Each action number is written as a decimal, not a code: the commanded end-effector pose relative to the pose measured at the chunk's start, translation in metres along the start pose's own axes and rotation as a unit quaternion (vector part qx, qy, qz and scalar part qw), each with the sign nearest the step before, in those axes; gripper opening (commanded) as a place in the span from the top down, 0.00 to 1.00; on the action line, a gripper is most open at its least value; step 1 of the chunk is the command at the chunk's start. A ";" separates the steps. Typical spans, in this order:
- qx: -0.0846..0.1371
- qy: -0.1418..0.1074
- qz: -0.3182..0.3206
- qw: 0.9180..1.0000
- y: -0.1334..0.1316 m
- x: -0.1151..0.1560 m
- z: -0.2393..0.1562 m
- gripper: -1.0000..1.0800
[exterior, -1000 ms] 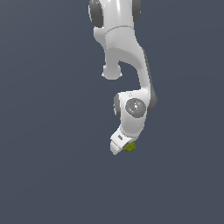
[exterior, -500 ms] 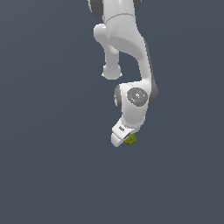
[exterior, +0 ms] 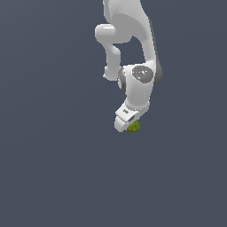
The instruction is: Pick up the object and move it to a goal position.
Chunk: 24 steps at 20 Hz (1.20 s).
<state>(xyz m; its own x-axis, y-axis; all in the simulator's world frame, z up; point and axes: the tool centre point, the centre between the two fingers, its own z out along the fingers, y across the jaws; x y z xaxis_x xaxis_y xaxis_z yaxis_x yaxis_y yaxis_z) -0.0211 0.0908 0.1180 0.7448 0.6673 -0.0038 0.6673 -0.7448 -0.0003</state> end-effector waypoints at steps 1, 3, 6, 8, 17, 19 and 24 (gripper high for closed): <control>-0.001 0.001 0.000 1.000 -0.012 -0.010 -0.016 1.00; -0.001 0.001 0.000 1.000 -0.022 -0.017 -0.027 1.00; -0.001 0.001 0.000 1.000 -0.037 -0.029 -0.045 1.00; -0.001 0.001 0.000 1.000 -0.046 -0.036 -0.056 1.00; -0.001 0.001 0.000 1.000 -0.082 -0.064 -0.101 1.00; -0.001 0.002 0.000 1.000 -0.088 -0.067 -0.108 1.00; 0.000 0.002 0.000 1.000 -0.097 -0.074 -0.120 1.00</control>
<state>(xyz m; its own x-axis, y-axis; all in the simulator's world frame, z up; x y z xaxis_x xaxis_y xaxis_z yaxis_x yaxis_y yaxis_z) -0.1380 0.1135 0.2343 0.7444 0.6678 -0.0016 0.6678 -0.7444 -0.0002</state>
